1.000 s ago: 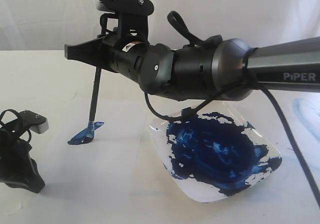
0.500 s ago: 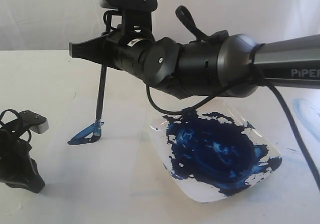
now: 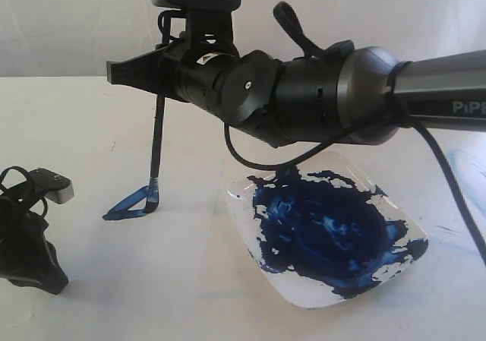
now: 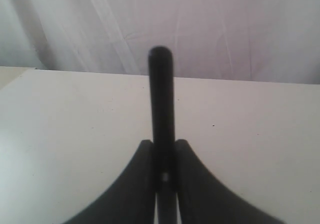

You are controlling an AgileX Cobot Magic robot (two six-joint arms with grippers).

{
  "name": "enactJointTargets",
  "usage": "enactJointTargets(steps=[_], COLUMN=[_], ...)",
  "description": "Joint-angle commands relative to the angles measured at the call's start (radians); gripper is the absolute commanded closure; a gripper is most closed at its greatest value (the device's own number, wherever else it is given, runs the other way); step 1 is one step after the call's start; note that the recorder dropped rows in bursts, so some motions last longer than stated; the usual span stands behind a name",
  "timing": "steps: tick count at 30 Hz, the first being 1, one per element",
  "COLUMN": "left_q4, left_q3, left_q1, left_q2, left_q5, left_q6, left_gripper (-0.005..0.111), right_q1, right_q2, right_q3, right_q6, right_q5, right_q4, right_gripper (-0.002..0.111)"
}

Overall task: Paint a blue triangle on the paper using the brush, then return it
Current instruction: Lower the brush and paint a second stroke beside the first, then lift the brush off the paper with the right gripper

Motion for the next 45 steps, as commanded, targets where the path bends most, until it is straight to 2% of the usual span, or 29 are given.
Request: enactJointTargets(steps=[1,7,18,39,45], left_q4=[-0.015,-0.015,-0.015,-0.023,-0.023], left_q3=[0.007,0.007,0.007,0.007,0.007], left_q1=[0.004,0.004,0.004,0.004,0.004], left_q2=[-0.006,-0.006,-0.006,-0.006,-0.006], left_q5=[0.029,0.029,0.029,0.029,0.029], left_q6=[-0.003,-0.003,-0.003,-0.003,-0.003], left_gripper=[0.107,0.107,0.107,0.107,0.107], right_q1=[-0.005,-0.005,-0.005,-0.005,-0.005], right_q2=[-0.011,-0.011,-0.019,-0.095,-0.110], right_q3=[0.001,0.001,0.001,0.001,0.001], right_q6=[-0.014,-0.048,-0.283,-0.307,-0.276], right_q5=[0.000,0.000,-0.017,-0.046,-0.004], right_q4=[0.003,0.017,0.248,0.273,0.273], right_gripper=[0.108,0.108,0.108,0.108,0.108])
